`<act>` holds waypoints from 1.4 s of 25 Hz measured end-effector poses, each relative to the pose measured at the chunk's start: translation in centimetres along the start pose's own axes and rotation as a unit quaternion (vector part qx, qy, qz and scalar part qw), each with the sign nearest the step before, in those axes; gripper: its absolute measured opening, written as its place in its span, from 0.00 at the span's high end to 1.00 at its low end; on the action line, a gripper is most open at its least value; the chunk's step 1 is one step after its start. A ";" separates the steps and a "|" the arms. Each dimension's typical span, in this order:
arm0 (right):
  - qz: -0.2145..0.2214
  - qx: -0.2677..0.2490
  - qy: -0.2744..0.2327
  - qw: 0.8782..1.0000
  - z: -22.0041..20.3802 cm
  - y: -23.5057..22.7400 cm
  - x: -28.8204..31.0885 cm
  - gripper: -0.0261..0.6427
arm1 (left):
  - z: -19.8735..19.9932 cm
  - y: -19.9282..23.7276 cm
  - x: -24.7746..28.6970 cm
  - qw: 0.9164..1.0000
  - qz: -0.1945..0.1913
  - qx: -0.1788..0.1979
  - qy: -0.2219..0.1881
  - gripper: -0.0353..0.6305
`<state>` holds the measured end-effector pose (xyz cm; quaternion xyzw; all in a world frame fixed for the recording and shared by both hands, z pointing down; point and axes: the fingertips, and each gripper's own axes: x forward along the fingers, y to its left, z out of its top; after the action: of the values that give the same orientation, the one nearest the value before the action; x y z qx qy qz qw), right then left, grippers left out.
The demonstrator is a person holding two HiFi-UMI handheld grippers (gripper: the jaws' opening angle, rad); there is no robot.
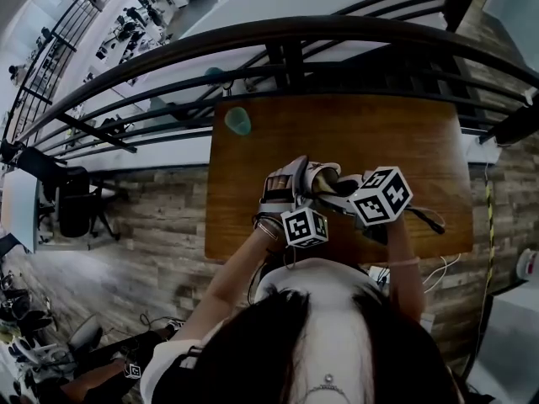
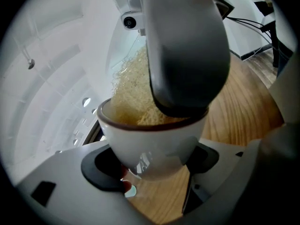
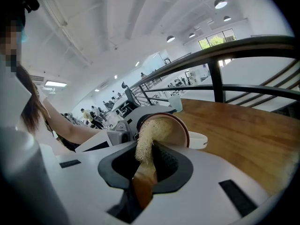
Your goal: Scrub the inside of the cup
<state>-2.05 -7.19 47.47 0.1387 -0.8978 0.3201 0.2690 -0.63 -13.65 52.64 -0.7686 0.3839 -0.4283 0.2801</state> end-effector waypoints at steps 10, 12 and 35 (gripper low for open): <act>-0.016 0.004 -0.023 1.000 0.4 -0.3 -1.1 0.84 | -0.1 0.4 0.1 0.999 -0.001 -0.052 0.007 0.36; -0.021 0.007 -0.031 0.999 0.5 -0.5 -1.4 0.84 | -0.3 0.3 0.2 0.998 -0.005 -0.067 0.012 0.36; -0.041 0.047 -0.129 0.990 1.7 -2.2 -3.8 0.84 | -2.2 0.6 0.5 0.965 -0.042 -0.251 0.057 0.36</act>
<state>1.29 -9.61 45.31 0.2280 -0.9025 0.3300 0.1571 -2.59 -14.61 53.51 -0.8040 0.4622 -0.3722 0.0376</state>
